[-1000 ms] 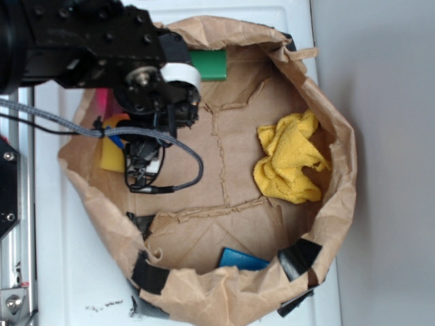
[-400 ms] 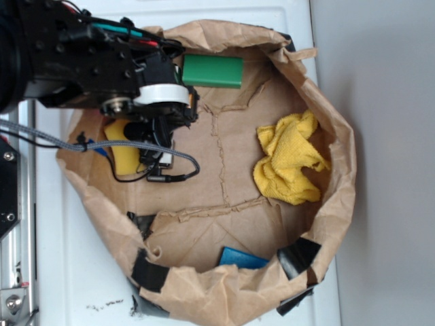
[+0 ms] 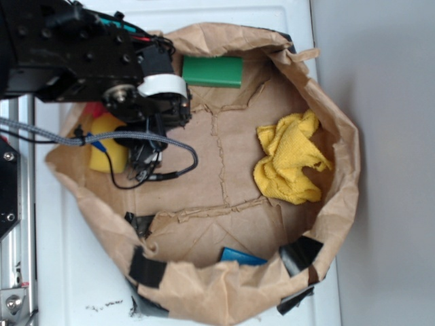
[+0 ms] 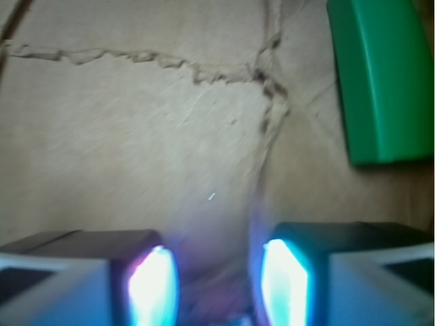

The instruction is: Grab the green sponge.

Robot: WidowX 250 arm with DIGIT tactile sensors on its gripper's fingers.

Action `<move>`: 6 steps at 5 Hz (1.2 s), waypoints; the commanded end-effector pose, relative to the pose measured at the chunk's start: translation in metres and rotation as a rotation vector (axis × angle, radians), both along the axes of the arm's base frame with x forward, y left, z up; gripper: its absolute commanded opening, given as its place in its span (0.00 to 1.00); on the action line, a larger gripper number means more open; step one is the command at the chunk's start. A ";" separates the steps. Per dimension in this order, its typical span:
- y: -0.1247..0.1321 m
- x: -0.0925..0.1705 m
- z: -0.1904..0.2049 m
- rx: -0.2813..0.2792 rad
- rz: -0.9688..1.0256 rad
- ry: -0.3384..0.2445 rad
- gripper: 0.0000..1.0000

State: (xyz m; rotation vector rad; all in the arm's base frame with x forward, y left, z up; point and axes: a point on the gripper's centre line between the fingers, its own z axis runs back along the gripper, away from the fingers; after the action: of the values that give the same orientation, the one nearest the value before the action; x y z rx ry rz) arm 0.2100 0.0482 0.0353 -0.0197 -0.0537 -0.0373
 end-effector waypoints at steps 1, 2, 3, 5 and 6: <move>-0.028 0.029 0.077 -0.009 0.061 0.002 0.00; -0.036 0.031 0.088 0.002 0.071 -0.010 0.00; -0.040 0.032 0.091 -0.003 0.083 -0.040 0.00; -0.032 0.038 0.065 0.037 0.076 -0.065 1.00; -0.017 0.039 0.050 0.032 0.115 -0.034 1.00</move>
State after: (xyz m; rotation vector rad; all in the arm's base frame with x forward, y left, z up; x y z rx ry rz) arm 0.2438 0.0253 0.0775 0.0055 -0.0611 0.0682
